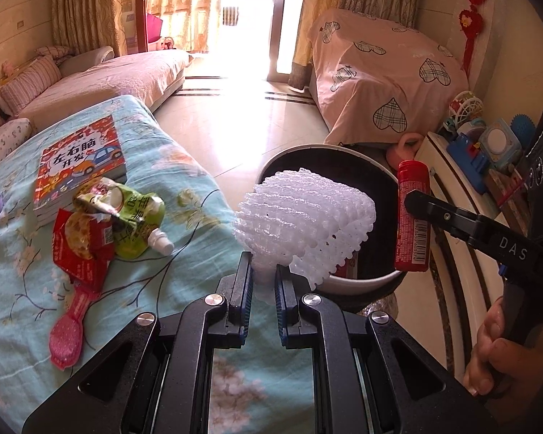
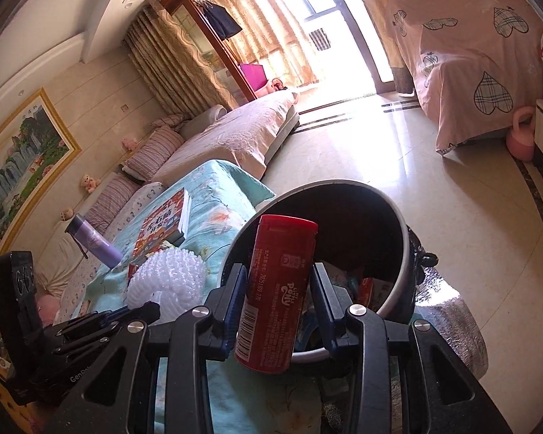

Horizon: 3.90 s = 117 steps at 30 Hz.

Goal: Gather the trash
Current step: 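Carry the foam block and red can over the bin and open both tools, then move both open tools back toward the pink package and red chip bag, then grasp the pink brush-shaped package with the left tool while the right tool grasps the red chip bag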

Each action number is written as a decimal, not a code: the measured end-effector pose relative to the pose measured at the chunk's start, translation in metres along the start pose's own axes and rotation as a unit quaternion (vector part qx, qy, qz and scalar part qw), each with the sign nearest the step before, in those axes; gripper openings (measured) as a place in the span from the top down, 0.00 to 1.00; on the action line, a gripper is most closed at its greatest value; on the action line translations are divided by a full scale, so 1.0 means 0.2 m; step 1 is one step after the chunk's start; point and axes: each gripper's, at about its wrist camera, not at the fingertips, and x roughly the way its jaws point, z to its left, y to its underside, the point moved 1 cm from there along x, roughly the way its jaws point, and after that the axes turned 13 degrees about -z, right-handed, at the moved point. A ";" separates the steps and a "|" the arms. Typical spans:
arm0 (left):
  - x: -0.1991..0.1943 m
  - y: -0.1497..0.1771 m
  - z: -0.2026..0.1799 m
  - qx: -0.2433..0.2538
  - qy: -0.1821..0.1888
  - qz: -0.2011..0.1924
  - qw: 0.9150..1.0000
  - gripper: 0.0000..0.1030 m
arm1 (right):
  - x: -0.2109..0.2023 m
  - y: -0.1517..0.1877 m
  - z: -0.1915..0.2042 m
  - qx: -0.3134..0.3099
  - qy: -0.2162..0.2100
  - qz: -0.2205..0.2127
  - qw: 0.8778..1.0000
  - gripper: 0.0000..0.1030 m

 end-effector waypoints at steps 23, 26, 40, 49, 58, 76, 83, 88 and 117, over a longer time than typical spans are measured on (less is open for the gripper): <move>0.27 -0.08 -0.13 0.014 0.013 0.029 0.999 0.86 | 0.16 -0.08 -0.12 -0.007 0.029 0.018 0.999 0.64; 0.28 -0.08 -0.14 0.014 0.022 0.035 0.999 0.58 | 0.19 -0.09 -0.14 -0.003 0.028 0.025 0.999 0.61; -0.01 0.17 0.11 -0.030 -0.003 0.017 0.999 0.32 | 0.02 -0.01 -0.08 0.024 -0.003 -0.002 1.000 0.10; -0.28 0.43 0.47 -0.088 -0.053 0.019 0.994 0.32 | -0.03 0.20 0.20 0.009 -0.054 0.031 0.998 0.08; -0.44 0.55 0.72 -0.120 -0.095 0.015 0.988 0.32 | 0.03 0.37 0.40 -0.001 -0.080 0.070 0.994 0.07; -0.26 0.47 0.94 -0.075 -0.106 0.032 0.991 0.22 | 0.19 0.43 0.57 0.000 -0.082 0.091 0.992 0.07; -0.07 0.45 0.89 -0.018 -0.100 0.051 0.994 0.52 | 0.29 0.42 0.63 -0.001 -0.081 0.103 0.991 0.08; -0.13 0.46 0.92 -0.018 -0.099 0.047 0.994 0.53 | 0.37 0.43 0.71 -0.020 -0.090 0.105 0.990 0.17; -0.42 0.57 1.06 -0.103 -0.111 0.011 0.988 0.54 | 0.49 0.50 0.92 -0.060 -0.111 0.104 0.987 0.71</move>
